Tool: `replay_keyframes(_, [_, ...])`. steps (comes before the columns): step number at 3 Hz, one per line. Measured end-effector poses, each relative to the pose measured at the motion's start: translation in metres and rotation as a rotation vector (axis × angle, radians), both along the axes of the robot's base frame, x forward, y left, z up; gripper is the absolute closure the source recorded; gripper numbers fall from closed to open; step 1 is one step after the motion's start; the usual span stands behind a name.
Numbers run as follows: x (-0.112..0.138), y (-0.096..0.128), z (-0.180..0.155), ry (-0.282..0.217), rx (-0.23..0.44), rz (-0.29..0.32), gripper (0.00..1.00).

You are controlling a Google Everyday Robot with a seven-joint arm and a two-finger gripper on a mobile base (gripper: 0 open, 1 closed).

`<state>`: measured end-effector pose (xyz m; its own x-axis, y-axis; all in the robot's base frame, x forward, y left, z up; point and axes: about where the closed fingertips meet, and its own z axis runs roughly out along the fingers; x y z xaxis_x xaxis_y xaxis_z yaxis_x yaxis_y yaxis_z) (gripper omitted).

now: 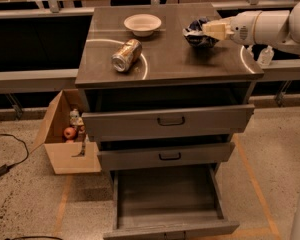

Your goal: Place blue chip bag into bottom drawer

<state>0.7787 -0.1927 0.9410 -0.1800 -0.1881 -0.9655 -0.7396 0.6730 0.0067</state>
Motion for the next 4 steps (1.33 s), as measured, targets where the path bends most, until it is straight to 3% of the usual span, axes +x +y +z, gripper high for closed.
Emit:
replay_keyframes(1, [-0.020,0.008,0.012,0.003,0.011,0.073,1.00])
replay_keyframes(2, [-0.081,0.012,0.035,0.006,-0.010,0.190,1.00])
replay_keyframes(3, [-0.136,0.017,0.050,0.031,-0.020,0.259,1.00])
replay_keyframes(4, [-0.186,0.014,0.050,0.061,-0.055,0.274,1.00])
